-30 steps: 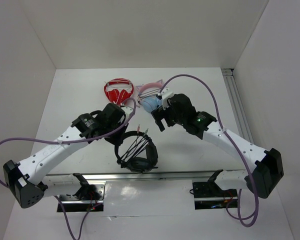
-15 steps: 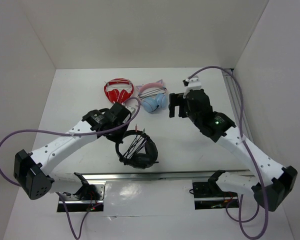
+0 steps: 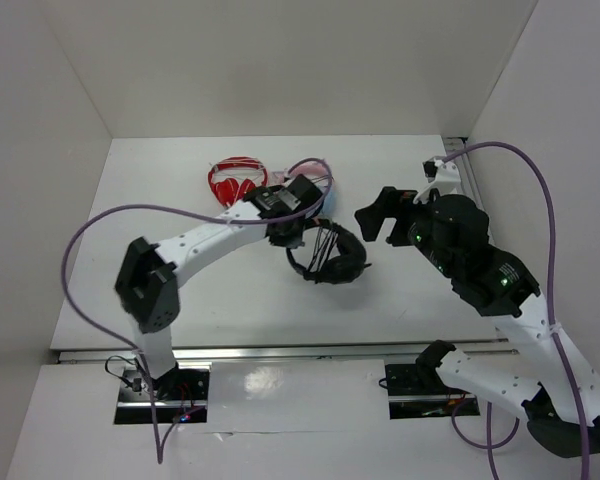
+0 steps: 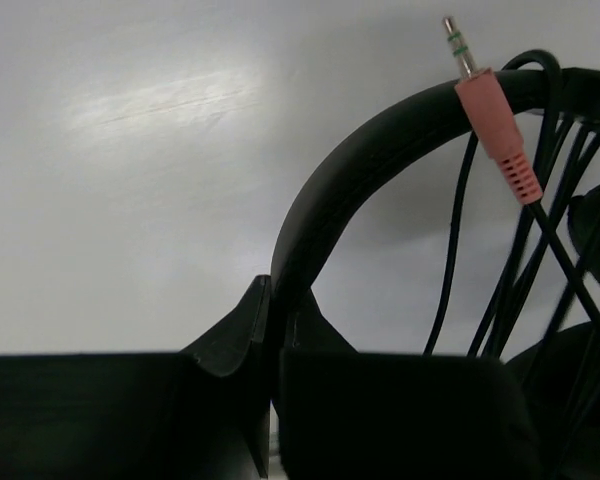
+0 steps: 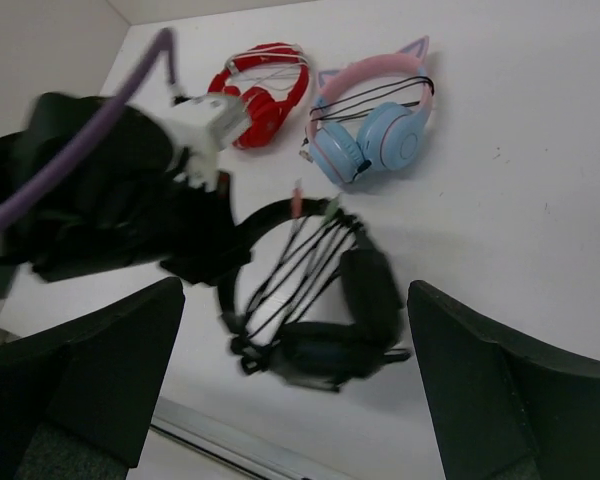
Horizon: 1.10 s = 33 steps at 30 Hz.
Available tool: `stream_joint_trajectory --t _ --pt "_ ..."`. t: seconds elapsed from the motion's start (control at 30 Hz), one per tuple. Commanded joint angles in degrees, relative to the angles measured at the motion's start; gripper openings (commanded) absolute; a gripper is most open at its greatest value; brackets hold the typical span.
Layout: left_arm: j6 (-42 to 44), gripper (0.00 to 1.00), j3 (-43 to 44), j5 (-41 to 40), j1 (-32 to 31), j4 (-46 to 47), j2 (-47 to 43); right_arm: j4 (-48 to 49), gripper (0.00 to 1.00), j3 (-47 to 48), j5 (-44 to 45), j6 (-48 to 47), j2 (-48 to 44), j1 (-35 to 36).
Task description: Wrap the headphones
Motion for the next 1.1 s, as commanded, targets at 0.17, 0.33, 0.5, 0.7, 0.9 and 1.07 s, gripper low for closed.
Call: stream_joint_trajectory --t 0.17,0.33,0.5,0.7,0.9,1.07 --pt "-5.7 0.0 38.74 -0.69 -3.19 2.39 31.34 -7.0 1.0 5.0 0.13 0.67 -3.13 0.32" --pt "-7.9 0.0 48.9 0.45 -4.42 8.25 41.91 -7.53 1.0 4.92 -1.36 0.67 -5.33 0.32" --pt "-10.97 0.0 47.13 -2.35 -6.43 16.36 44.19 -7.53 1.0 3.77 -2.59 -0.55 -6.48 0.32" --pt "-11.06 0.0 46.6 -2.36 -7.14 17.94 45.34 -9.29 1.0 4.38 -3.2 -2.58 -7.0 0.32" --pt "-13.34 0.0 50.72 -3.5 -5.83 18.47 48.5 -9.29 1.0 5.0 -5.4 -1.88 -8.67 0.32" --pt "-16.68 0.0 50.73 -9.02 -4.6 26.11 49.03 -8.14 1.0 2.9 -7.07 0.14 -9.81 0.32"
